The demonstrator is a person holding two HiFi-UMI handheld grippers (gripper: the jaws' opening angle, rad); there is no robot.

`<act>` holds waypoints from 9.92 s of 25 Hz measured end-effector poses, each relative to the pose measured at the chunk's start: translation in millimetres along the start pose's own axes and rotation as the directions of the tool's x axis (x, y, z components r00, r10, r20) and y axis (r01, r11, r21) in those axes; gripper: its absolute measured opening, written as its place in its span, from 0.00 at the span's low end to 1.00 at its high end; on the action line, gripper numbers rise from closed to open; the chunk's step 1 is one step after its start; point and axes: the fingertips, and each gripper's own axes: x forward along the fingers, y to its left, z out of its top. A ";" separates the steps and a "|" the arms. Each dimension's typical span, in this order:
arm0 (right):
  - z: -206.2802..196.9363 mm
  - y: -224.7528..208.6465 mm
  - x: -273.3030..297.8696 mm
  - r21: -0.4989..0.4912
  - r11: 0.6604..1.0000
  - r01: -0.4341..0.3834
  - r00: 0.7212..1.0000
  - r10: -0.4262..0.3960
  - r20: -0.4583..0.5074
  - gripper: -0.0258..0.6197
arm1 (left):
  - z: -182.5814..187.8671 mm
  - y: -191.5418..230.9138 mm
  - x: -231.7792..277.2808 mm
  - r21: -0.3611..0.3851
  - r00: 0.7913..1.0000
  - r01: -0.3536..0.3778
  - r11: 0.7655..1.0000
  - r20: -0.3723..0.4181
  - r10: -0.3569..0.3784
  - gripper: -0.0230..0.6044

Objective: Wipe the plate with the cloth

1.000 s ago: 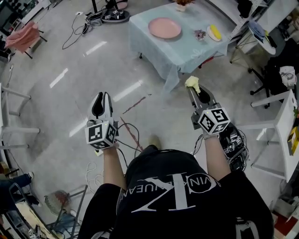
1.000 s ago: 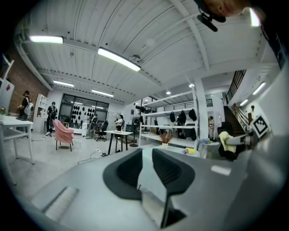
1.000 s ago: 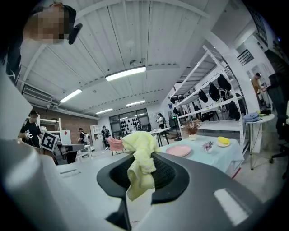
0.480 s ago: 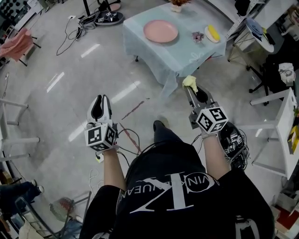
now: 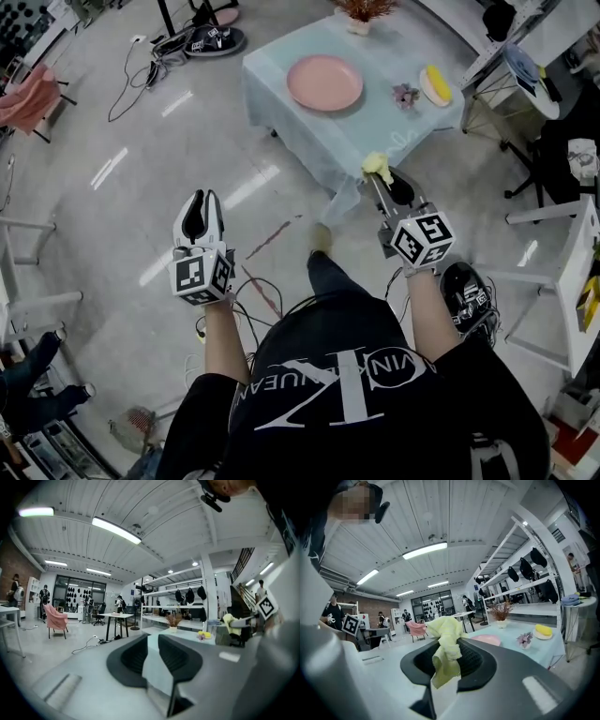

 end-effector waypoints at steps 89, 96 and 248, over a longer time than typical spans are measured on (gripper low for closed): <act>-141.8 -240.8 547.2 -0.278 0.948 -0.156 0.750 -0.069 -0.658 0.16 | -184.3 -63.1 567.9 -0.381 0.637 0.453 0.806 -0.493 -0.592 0.04; -137.3 -273.0 546.5 -0.419 0.888 -0.186 0.704 -0.177 -0.687 0.16 | -186.2 -65.2 567.8 -0.386 0.628 0.452 0.804 -0.502 -0.595 0.04; -149.8 -275.2 512.9 -0.285 0.948 -0.141 0.614 -0.142 -0.776 0.15 | -189.5 -64.9 568.0 -0.430 0.624 0.421 0.799 -0.502 -0.599 0.04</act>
